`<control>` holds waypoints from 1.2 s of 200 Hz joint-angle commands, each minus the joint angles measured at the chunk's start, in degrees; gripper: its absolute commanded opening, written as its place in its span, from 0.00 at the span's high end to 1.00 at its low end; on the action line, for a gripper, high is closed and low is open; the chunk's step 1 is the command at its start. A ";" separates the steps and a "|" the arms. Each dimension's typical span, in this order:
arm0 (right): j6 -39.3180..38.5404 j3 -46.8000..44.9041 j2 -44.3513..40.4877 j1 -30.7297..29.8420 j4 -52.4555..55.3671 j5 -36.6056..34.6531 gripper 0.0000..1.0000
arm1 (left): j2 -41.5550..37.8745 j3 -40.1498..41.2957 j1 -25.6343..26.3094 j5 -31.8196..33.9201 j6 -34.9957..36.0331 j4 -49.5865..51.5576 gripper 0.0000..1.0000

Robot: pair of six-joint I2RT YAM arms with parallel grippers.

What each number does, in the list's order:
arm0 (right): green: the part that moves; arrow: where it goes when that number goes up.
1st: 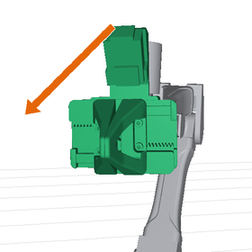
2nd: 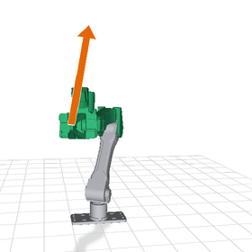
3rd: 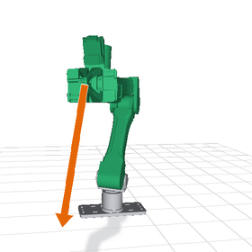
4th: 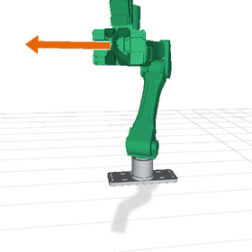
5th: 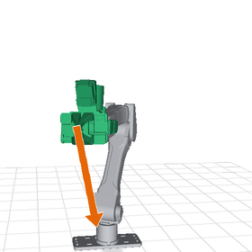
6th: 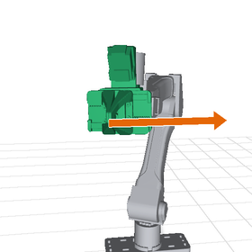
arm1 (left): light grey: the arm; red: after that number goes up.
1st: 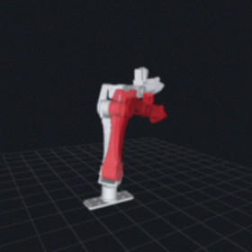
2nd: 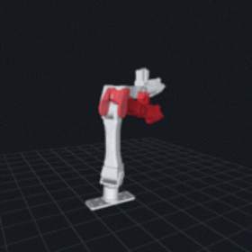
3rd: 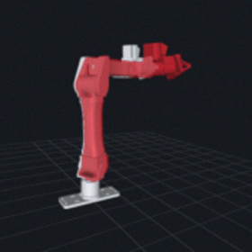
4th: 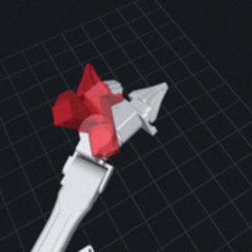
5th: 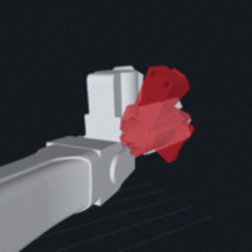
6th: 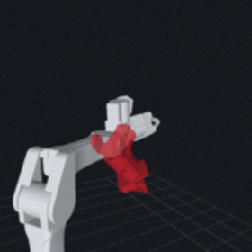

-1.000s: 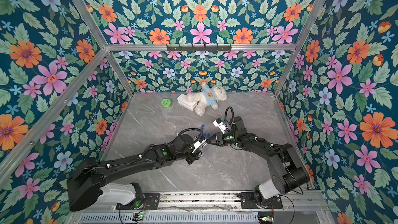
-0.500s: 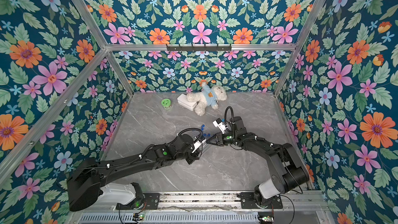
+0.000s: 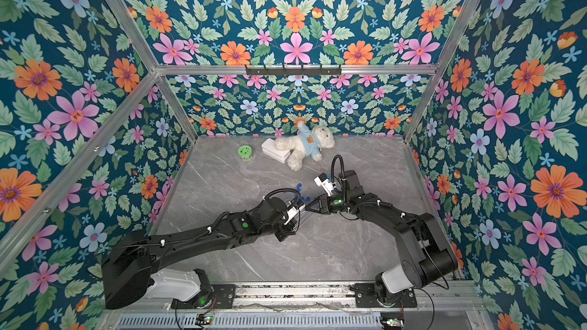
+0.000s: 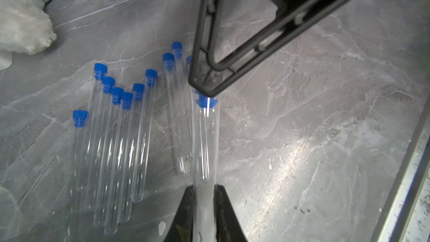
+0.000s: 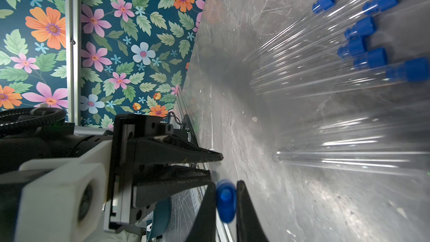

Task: Remove stoppers from test tubes
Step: Open the stopper on the test tube.

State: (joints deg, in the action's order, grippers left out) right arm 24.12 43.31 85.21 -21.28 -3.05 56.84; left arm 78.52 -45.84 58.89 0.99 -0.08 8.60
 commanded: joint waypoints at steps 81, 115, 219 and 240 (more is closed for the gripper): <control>-0.91 1.95 -2.74 1.78 2.93 -1.36 1.00 | 2.91 -0.98 0.15 5.47 -0.01 5.28 1.00; -1.86 2.27 -4.08 3.10 4.97 -3.14 1.00 | 2.83 -1.34 0.16 6.83 0.14 6.73 1.00; -5.17 2.18 -4.57 5.84 11.25 -11.70 1.00 | 3.10 -3.26 -0.22 10.17 -0.22 10.35 1.00; -4.14 0.46 -4.33 9.35 11.63 -16.25 1.00 | 4.13 -3.61 -2.28 11.50 -1.40 11.41 1.00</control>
State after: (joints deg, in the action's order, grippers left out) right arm 20.01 45.19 80.60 -14.48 6.87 46.28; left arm 81.87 -48.99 58.41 10.00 0.03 17.96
